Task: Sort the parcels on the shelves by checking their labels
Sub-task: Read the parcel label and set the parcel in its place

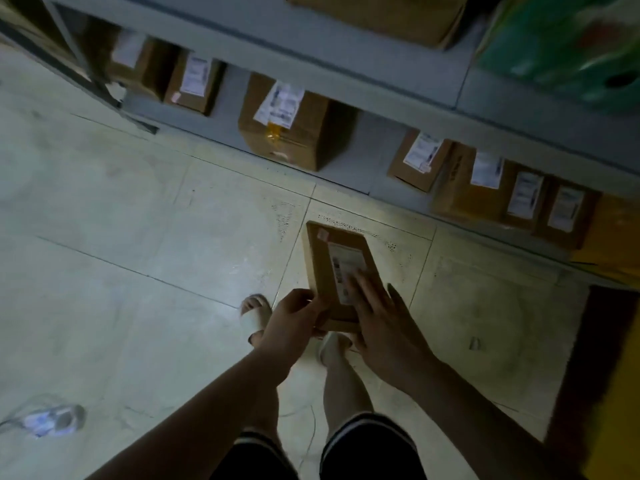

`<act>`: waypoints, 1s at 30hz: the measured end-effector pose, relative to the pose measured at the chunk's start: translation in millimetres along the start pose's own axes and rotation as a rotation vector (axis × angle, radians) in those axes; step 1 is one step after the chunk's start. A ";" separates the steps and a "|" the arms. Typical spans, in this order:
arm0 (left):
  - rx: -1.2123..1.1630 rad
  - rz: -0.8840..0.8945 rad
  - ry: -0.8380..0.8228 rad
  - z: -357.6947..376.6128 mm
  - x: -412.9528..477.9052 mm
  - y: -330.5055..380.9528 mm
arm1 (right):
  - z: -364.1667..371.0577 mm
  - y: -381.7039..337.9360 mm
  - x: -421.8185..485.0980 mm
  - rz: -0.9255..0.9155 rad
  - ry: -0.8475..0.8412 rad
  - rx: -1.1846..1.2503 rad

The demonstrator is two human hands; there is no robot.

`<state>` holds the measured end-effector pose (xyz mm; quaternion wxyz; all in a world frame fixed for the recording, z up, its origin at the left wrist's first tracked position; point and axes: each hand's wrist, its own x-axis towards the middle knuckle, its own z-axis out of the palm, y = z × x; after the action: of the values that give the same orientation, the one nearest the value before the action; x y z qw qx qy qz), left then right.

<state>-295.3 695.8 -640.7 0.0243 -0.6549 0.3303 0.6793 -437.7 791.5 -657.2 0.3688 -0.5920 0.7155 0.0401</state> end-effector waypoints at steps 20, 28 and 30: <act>-0.058 0.193 -0.042 -20.5 288.8 2.4 | 79.0 161.1 396.2 0.240 0.210 -0.427; -0.051 0.208 -0.023 -34.2 328.6 -1.2 | 77.1 194.9 449.5 0.225 0.225 -0.352; -0.035 0.205 -0.030 -36.3 329.8 -6.6 | 75.2 198.2 453.9 0.219 0.236 -0.312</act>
<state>-307.0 551.7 -939.4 -0.0518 -0.6079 0.3832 0.6935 -587.6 516.1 -1047.9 0.1797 -0.5612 0.7989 0.1204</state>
